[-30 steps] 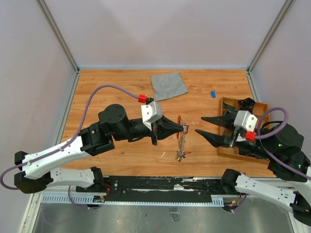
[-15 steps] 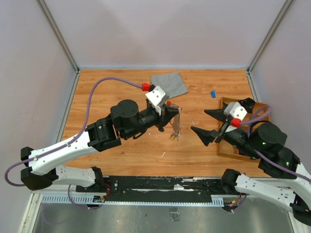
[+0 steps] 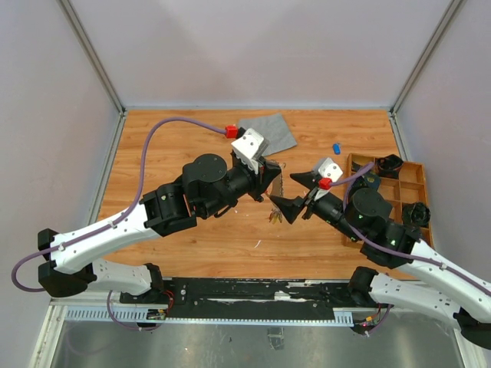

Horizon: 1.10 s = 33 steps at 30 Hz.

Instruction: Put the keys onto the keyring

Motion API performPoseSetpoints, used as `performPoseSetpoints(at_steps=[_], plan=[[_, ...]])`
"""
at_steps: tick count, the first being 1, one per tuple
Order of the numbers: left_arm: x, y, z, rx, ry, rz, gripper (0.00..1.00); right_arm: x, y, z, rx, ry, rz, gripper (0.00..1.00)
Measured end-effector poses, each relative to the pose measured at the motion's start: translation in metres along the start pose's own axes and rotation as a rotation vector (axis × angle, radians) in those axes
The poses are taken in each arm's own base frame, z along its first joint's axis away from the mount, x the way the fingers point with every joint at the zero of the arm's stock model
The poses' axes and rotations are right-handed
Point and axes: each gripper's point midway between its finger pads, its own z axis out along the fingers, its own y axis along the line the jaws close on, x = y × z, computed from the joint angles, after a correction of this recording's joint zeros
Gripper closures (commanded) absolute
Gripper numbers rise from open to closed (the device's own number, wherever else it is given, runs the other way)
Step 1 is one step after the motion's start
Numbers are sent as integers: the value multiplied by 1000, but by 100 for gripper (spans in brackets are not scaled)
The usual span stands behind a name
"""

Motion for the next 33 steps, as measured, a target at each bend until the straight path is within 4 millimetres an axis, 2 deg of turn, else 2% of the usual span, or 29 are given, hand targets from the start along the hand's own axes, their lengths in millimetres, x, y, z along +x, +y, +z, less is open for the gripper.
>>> performPoseSetpoints(at_steps=[2,12,21,28,33], plan=[[0,0,0,-3,0,-3,99,3,0,4,9,-3,10,28],[1,1,0,-6,3,-13,99,-6,-4,14,41,-64,38,57],[1,0,0,-6,3,-19,99,0,-6,18,58,-55,41,73],[0,2,0,-15,1,-20,99,2,-7,18,63,-51,40,93],[0,3,-1,-19,1,-22,99,2,-7,18,64,-49,39,99]])
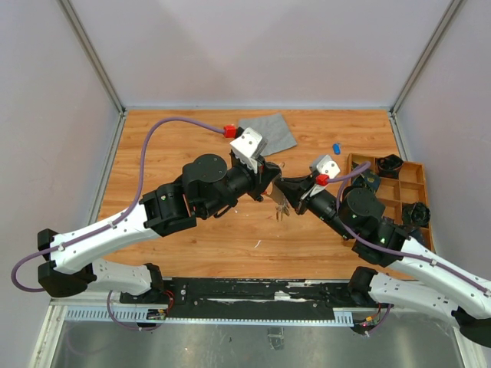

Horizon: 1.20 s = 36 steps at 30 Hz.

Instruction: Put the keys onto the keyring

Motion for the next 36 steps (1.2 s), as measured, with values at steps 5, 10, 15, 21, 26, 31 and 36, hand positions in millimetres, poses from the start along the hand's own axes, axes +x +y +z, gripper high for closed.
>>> performPoseSetpoints(at_steps=[5,10,15,21,26,31,36], plan=[[1,1,0,-3,3,0,99,1,0,0,-1,4,-7,99],[1,1,0,-6,2,0,99,-1,1,0,-12,13,-17,100],[1,2,0,-12,2,0,99,-1,2,1,-16,26,-20,99],[1,4,0,-22,3,-2,99,-1,1,1,-7,40,-4,100],[3,5,4,-33,2,-1,100,-4,-2,-2,33,57,76,99],[0,5,8,-45,-14,1,99,-7,-2,-4,56,84,155,99],[-2,6,9,-54,-24,3,99,-9,-3,-5,73,120,195,100]])
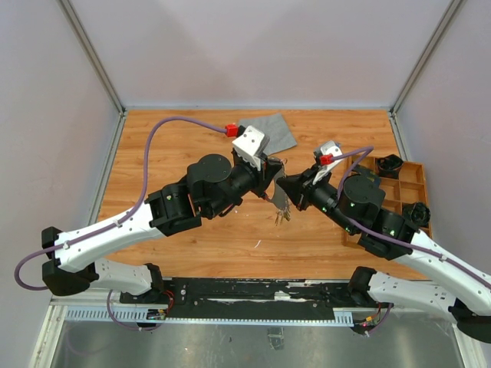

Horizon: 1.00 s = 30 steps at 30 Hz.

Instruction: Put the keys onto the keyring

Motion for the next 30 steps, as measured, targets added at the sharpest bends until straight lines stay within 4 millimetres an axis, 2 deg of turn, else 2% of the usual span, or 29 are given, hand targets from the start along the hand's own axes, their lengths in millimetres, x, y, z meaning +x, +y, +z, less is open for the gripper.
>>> performPoseSetpoints(at_steps=[20,30], plan=[[4,1,0,-5,15,9,99,5,-8,-1,54,34,10,99],[11,-1,-2,14,44,20,99,0,-20,-10,88,21,-72,97]])
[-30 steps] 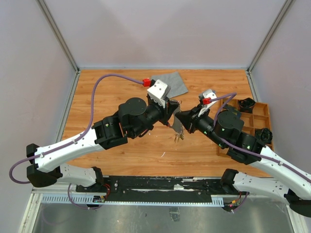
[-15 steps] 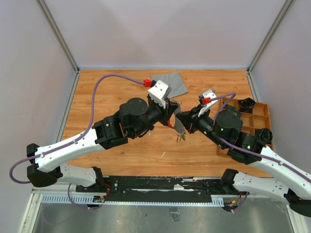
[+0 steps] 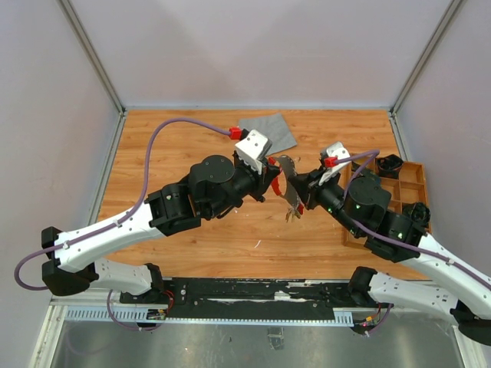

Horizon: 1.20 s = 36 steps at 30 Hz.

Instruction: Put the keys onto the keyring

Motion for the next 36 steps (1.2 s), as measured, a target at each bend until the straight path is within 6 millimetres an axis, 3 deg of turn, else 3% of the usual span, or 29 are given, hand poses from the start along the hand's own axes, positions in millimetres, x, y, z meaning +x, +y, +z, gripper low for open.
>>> performPoseSetpoints(at_steps=[5,8,19,22,29,36], plan=[[9,3,-3,-9,35,15,100,-3,-13,-8,46,-9,-55,93],[11,4,-3,-10,45,19,100,-5,-15,-13,44,-16,-78,99],[22,2,-13,35,43,15,98,-15,-5,-25,-51,-54,-147,99],[21,-1,-22,78,15,13,89,-18,-1,-30,-88,-70,-171,99],[-3,-3,-44,140,-97,-4,67,-24,4,-38,-126,-111,-174,99],[-7,0,-63,179,-170,-9,46,-43,18,-52,-214,-197,-127,100]])
